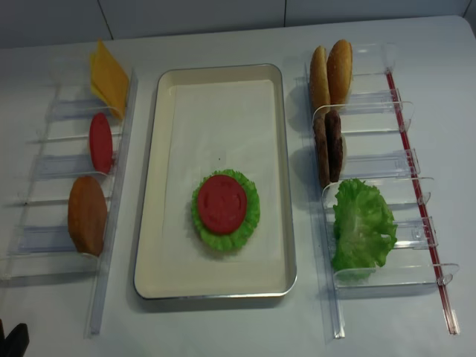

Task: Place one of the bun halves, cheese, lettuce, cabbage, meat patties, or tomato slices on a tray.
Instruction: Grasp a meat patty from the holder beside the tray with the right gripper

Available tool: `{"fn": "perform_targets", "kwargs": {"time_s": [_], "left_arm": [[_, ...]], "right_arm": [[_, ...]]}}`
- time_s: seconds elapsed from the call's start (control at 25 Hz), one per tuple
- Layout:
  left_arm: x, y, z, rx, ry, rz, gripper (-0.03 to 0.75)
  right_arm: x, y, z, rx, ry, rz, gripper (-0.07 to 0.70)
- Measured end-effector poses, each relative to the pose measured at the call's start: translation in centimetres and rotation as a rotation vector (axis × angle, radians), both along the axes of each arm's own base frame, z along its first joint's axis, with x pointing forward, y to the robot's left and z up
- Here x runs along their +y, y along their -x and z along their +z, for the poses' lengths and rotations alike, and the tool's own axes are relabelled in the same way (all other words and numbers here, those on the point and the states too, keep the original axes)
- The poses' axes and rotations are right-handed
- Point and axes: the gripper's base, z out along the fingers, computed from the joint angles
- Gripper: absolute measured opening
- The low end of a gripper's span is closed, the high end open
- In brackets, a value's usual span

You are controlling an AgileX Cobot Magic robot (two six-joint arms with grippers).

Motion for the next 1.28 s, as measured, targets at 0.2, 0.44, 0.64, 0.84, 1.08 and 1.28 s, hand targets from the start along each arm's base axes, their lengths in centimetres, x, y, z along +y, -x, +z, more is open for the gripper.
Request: {"fn": "perform_targets", "kwargs": {"time_s": [0.2,0.44,0.64,0.84,1.08,1.28], "left_arm": [[0.0,0.0,0.0,0.0,0.0,0.0,0.232],[0.0,0.0,0.0,0.0,0.0,0.0,0.232],[0.0,0.0,0.0,0.0,0.0,0.0,0.232],[0.0,0.0,0.0,0.0,0.0,0.0,0.23],[0.0,0.0,0.0,0.0,0.0,0.0,0.23],[0.0,0.0,0.0,0.0,0.0,0.0,0.23]], "right_arm": [[0.0,0.0,0.0,0.0,0.0,0.0,0.484],[0.0,-0.2,0.2,0.037,0.001,0.003,0.484],[0.0,-1.9,2.7,0.115,-0.013,-0.005,0.464],[0.0,-4.9,5.1,0.256,-0.036,0.001,0.433],[0.9,-9.6,7.0,0.402,-0.144,0.051,0.431],[1.4,-13.4,8.4,0.471,-0.211,0.095,0.431]]}}
